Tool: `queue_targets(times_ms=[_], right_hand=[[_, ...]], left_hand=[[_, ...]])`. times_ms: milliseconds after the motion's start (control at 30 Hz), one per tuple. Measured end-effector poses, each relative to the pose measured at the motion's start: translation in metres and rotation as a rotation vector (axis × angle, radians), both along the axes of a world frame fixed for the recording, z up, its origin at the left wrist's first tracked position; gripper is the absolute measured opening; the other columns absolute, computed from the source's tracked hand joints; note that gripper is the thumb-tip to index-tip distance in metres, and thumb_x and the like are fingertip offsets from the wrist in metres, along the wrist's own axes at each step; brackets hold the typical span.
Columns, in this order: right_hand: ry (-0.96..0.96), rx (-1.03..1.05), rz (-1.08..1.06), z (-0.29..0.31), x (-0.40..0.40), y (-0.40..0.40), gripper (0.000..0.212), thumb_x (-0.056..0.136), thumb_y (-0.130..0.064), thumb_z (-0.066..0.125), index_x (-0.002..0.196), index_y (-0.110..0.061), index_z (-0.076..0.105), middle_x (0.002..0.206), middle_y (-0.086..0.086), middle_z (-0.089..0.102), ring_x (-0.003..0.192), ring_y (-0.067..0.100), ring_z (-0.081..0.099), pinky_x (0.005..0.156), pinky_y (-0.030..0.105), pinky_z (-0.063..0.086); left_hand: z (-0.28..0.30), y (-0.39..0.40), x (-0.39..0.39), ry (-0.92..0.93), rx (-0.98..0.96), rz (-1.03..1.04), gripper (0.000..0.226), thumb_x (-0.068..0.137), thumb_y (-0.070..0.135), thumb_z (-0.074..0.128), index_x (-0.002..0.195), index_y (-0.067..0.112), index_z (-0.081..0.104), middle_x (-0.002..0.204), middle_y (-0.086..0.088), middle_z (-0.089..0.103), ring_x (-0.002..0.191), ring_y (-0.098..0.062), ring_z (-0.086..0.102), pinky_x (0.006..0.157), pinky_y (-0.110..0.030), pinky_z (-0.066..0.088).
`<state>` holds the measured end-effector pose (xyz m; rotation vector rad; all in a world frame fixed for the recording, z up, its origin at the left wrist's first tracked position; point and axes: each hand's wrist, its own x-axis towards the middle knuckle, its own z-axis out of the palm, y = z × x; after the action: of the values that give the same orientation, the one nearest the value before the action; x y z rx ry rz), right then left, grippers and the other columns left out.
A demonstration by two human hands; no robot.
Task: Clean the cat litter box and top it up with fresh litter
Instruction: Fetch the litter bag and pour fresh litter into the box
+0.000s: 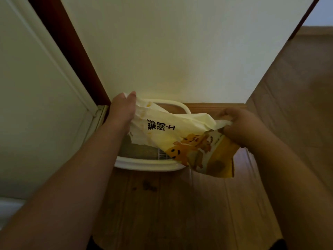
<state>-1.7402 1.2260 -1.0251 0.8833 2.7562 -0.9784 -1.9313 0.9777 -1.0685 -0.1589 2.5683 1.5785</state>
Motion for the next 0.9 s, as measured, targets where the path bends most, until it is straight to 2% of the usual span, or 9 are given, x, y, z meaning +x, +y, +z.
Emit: queue_targets(times_ms=[133,233,300,433,533,667,800,900], right_hand=[[0.010,-0.026,0.002,0.002,0.001,0.002,0.031,0.085,-0.008,0.071,0.100,-0.034,0.074,0.093,0.004,0.067,0.071,0.028,0.067,0.047,0.034,0.054],[0.002,-0.041,-0.013,0.001,0.002,0.006,0.031,0.085,-0.007,0.071,0.103,-0.032,0.075,0.086,0.003,0.066,0.065,0.026,0.064,0.044,0.027,0.046],[0.004,-0.041,-0.009,0.000,0.001,0.007,0.029,0.086,-0.008,0.071,0.104,-0.030,0.075,0.083,0.001,0.065,0.060,0.024,0.061,0.043,0.026,0.044],[0.037,-0.021,-0.023,-0.001,0.000,0.009,0.026,0.088,-0.009,0.072,0.103,-0.029,0.075,0.079,0.000,0.063,0.055,0.021,0.057,0.040,0.023,0.040],[0.055,-0.035,-0.039,0.000,-0.002,0.009,0.025,0.088,-0.010,0.073,0.106,-0.026,0.075,0.084,0.004,0.064,0.058,0.023,0.058,0.042,0.024,0.041],[0.051,-0.036,-0.029,0.003,-0.003,0.011,0.023,0.089,-0.012,0.072,0.109,-0.023,0.074,0.087,0.005,0.063,0.059,0.020,0.058,0.040,0.023,0.039],[0.041,-0.016,0.000,0.007,-0.003,0.009,0.024,0.089,-0.015,0.072,0.112,-0.023,0.074,0.083,-0.001,0.059,0.062,0.017,0.058,0.042,0.024,0.041],[0.033,-0.027,-0.007,0.009,-0.003,0.007,0.025,0.089,-0.016,0.073,0.113,-0.023,0.074,0.084,-0.001,0.061,0.068,0.018,0.062,0.047,0.027,0.046]], left_hand=[[-0.007,0.000,-0.004,-0.042,-0.008,0.008,0.047,0.103,0.048,0.047,0.131,0.011,0.056,0.126,0.003,0.053,0.105,-0.018,0.052,0.085,-0.028,0.040],[-0.012,0.002,-0.008,-0.063,0.042,0.011,0.061,0.090,0.060,0.050,0.124,0.010,0.061,0.123,-0.012,0.066,0.105,-0.031,0.064,0.096,-0.045,0.053],[-0.016,0.001,-0.010,-0.089,0.064,0.019,0.064,0.089,0.061,0.050,0.128,0.011,0.060,0.123,-0.013,0.065,0.107,-0.034,0.064,0.096,-0.051,0.054],[-0.019,0.002,-0.012,-0.126,0.075,0.018,0.065,0.091,0.063,0.049,0.132,0.013,0.058,0.122,-0.009,0.064,0.106,-0.033,0.064,0.091,-0.044,0.054],[-0.029,-0.003,-0.017,-0.157,0.083,0.014,0.080,0.078,0.074,0.047,0.133,0.016,0.057,0.125,-0.010,0.064,0.107,-0.035,0.065,0.095,-0.054,0.054],[-0.038,-0.005,-0.023,-0.215,0.115,0.043,0.086,0.076,0.076,0.048,0.141,0.020,0.051,0.136,-0.009,0.061,0.112,-0.036,0.063,0.095,-0.056,0.053],[-0.042,-0.006,-0.023,-0.262,0.145,0.075,0.082,0.087,0.071,0.049,0.153,0.025,0.037,0.148,-0.006,0.050,0.124,-0.038,0.056,0.100,-0.058,0.049],[-0.054,-0.009,-0.029,-0.284,0.191,0.083,0.093,0.075,0.078,0.050,0.152,0.029,0.036,0.149,-0.006,0.051,0.124,-0.039,0.057,0.097,-0.060,0.050]])
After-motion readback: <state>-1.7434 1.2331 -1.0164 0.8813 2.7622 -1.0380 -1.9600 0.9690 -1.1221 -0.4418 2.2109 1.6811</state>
